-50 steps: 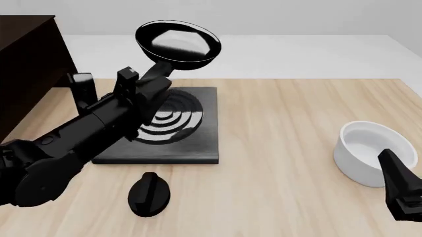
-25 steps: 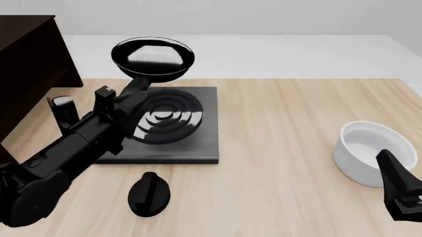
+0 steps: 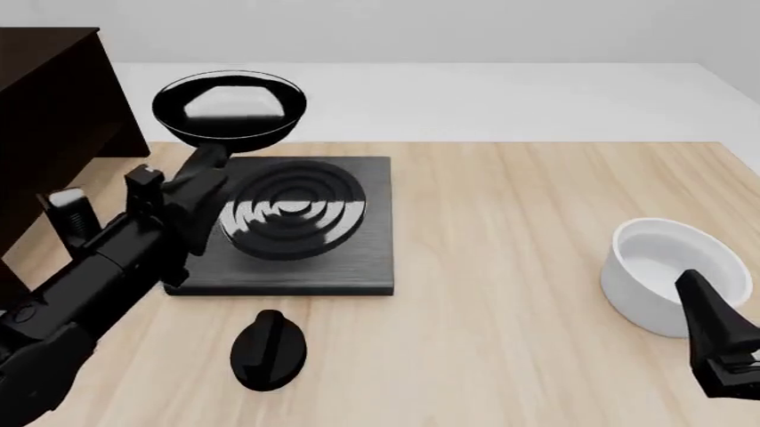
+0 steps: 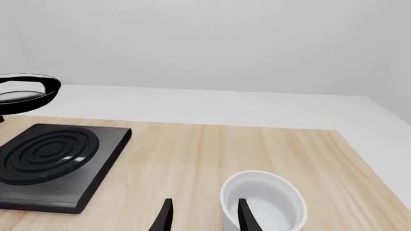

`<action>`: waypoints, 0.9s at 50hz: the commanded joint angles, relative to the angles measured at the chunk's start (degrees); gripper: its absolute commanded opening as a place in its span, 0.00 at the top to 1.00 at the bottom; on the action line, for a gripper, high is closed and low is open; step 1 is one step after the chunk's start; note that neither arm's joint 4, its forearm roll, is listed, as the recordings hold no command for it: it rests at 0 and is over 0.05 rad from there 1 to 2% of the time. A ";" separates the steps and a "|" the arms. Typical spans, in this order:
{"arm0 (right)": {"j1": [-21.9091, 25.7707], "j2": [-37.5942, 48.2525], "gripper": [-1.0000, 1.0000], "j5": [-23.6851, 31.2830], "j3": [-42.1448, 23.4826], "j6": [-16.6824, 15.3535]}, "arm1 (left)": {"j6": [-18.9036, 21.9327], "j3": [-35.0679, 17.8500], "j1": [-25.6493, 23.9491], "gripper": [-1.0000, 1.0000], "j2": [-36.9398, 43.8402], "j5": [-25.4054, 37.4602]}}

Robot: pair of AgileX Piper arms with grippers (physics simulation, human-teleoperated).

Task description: Put the frying pan under the cabinet shelf.

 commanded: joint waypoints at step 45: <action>0.77 2.85 0.00 -1.92 0.01 -1.65 | 1.60 10.52 3.14 1.00 -24.18 12.06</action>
